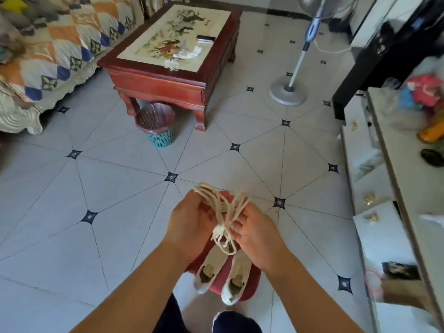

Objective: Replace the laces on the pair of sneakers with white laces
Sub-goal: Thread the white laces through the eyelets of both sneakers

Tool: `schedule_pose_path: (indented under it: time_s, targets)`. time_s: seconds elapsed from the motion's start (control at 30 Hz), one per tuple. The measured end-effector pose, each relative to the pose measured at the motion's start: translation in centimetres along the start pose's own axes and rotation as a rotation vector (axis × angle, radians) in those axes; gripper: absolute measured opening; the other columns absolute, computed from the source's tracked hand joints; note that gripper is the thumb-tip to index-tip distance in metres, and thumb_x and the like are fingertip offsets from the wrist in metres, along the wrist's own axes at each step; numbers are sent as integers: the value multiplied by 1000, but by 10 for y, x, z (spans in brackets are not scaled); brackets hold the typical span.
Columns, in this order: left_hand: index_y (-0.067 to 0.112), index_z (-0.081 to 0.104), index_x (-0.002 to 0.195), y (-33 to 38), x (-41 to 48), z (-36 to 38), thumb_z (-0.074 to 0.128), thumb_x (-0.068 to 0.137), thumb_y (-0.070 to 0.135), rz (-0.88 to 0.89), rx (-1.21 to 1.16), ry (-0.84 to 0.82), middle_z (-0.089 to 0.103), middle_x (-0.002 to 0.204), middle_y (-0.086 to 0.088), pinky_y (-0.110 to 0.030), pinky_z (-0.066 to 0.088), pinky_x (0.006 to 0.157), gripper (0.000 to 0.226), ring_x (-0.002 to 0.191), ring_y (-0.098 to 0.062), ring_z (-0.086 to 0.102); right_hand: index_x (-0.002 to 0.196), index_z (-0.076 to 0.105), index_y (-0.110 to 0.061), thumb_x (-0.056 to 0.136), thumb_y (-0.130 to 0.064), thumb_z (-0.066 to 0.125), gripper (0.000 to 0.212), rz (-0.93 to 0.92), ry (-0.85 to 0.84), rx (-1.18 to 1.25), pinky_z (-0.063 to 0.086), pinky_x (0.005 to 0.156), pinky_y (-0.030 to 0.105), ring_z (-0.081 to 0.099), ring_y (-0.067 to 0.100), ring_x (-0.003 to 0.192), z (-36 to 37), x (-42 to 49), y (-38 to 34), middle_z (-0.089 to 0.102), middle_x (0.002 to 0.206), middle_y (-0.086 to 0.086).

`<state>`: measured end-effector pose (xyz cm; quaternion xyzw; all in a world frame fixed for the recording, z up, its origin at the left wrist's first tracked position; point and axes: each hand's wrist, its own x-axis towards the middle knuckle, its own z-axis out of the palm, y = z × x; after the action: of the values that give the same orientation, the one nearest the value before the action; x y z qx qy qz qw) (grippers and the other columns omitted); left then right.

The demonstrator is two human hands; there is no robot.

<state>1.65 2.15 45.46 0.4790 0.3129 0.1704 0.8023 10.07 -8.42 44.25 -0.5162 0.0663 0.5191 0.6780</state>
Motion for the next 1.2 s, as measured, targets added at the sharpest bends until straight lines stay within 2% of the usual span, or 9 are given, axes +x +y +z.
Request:
schedule_pose_path:
  time_s: [0.07,0.1,0.13,0.2,0.33,0.53,0.7,0.87,1.2]
  targets:
    - [8,64,76,13,25,2,41,91,11,-55,-109,-61,70,81,-12,-36,57,72,28,77,-26,67,106,66,-8,95,-45,41,46,22,8,-84,44,95,36,41,33,121,4,9,-2,66,114,16]
    - [7,61,79,20,39,0,40,91,5,-75,-137,-115,71,80,-12,-33,57,69,24,77,-25,68,105,68,-8,94,-50,39,52,8,18,-88,46,91,36,50,18,84,7,11,-3,67,108,15]
    - [7,59,81,25,55,-3,39,90,-1,-98,-95,-169,71,79,-11,-32,56,70,23,80,-25,68,105,68,-8,94,-52,36,56,-5,39,-55,48,86,35,63,32,94,9,16,-4,68,102,14]
    - [8,59,82,38,82,-11,39,88,-8,-126,-28,-273,71,81,-9,-31,54,76,26,87,-25,66,113,64,-4,94,-55,26,66,17,109,15,51,79,34,66,25,87,11,26,-7,68,96,12]
    - [14,66,73,48,129,-38,43,85,-12,-199,74,-382,70,87,-5,-25,54,73,36,89,-17,65,131,49,-7,89,-61,0,84,8,106,-59,44,91,40,58,26,92,14,53,-11,62,107,16]
    - [22,72,66,20,167,-63,45,81,-13,-327,101,-451,65,87,-3,-30,50,82,46,84,-16,60,95,68,-8,88,-22,59,18,-109,303,-214,49,78,31,58,17,80,10,88,1,60,86,9]
    - [17,69,72,-45,181,-79,44,82,-17,-321,209,-277,58,78,-3,-33,40,79,43,77,-19,49,92,69,-11,93,-16,52,17,-150,427,-323,49,87,28,65,16,90,-39,121,27,71,90,4]
    - [12,65,82,-120,207,-99,49,84,-12,-281,222,-175,60,75,0,-32,40,77,28,78,-19,50,79,69,-16,92,-12,52,22,-230,464,-431,49,64,10,64,4,72,-100,162,68,70,75,-6]
    - [9,65,74,-304,273,-176,49,74,-3,-417,-99,-436,67,102,-16,-51,50,88,20,97,-42,63,78,60,-14,91,-20,52,17,-392,485,-666,40,48,15,42,6,49,-218,269,183,42,53,-11]
